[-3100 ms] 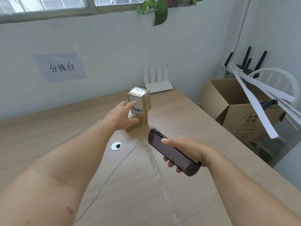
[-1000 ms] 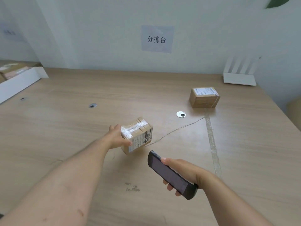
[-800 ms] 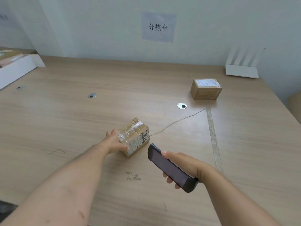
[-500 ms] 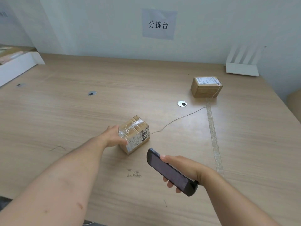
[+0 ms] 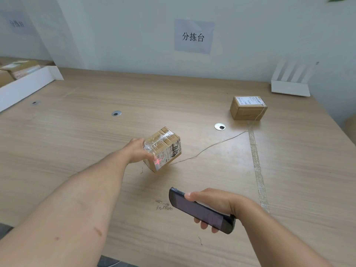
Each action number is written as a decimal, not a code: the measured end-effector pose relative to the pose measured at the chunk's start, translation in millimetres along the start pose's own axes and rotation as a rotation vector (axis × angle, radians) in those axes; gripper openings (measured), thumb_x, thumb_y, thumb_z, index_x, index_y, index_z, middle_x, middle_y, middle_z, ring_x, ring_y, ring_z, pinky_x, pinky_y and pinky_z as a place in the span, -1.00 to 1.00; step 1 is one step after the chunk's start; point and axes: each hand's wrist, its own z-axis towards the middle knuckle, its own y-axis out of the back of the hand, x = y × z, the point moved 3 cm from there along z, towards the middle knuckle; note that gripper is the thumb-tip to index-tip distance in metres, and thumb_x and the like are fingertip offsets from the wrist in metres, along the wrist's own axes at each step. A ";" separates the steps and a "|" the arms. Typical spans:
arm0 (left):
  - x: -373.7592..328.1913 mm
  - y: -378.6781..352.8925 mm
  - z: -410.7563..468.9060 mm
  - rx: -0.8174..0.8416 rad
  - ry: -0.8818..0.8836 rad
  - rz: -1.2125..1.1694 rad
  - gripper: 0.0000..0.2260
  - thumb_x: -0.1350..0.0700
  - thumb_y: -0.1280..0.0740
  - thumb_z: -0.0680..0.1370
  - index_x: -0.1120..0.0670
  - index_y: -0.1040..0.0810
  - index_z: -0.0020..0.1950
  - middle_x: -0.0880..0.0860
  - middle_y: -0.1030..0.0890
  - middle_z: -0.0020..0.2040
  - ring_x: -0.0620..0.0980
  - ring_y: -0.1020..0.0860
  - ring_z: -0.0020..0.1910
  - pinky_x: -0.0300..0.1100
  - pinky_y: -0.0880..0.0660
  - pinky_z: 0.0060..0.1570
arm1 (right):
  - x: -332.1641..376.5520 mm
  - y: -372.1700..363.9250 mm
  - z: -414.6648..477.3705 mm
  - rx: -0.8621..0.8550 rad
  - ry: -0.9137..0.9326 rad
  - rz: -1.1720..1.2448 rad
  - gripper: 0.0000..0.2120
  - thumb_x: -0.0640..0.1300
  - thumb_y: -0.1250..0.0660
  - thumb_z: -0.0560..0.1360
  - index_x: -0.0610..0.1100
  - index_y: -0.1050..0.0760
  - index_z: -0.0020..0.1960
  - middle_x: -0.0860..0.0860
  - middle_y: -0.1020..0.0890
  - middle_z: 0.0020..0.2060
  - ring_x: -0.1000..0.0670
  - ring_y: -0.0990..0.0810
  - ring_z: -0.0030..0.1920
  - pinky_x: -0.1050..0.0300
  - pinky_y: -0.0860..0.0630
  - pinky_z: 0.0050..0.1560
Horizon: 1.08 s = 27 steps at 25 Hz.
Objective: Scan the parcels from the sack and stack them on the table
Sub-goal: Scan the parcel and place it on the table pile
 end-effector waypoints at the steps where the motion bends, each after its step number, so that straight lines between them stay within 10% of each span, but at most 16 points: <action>1: 1.0 2.4 -0.8 0.001 0.001 0.002 -0.57 0.15 -0.54 0.35 0.06 -0.51 0.17 0.05 -0.55 0.16 0.01 -0.56 0.08 -0.17 -0.48 0.00 | 1.8 -1.3 0.3 0.000 0.002 -0.009 -0.30 0.32 -0.25 0.33 -0.21 -0.51 0.21 -0.12 -0.64 -0.12 -0.12 -0.62 -0.19 -0.03 -0.55 -0.18; 27: 140.1 82.5 -201.3 -0.390 0.408 0.019 -0.28 -0.05 -0.53 0.29 0.02 -0.35 0.39 0.07 -0.36 0.24 0.05 -0.43 0.19 -0.04 -0.41 0.24 | 92.5 -81.4 10.8 0.088 0.322 -0.170 -0.53 0.24 -0.28 0.55 -0.17 -0.54 0.11 -0.14 -0.66 -0.14 -0.08 -0.64 -0.21 -0.04 -0.59 -0.18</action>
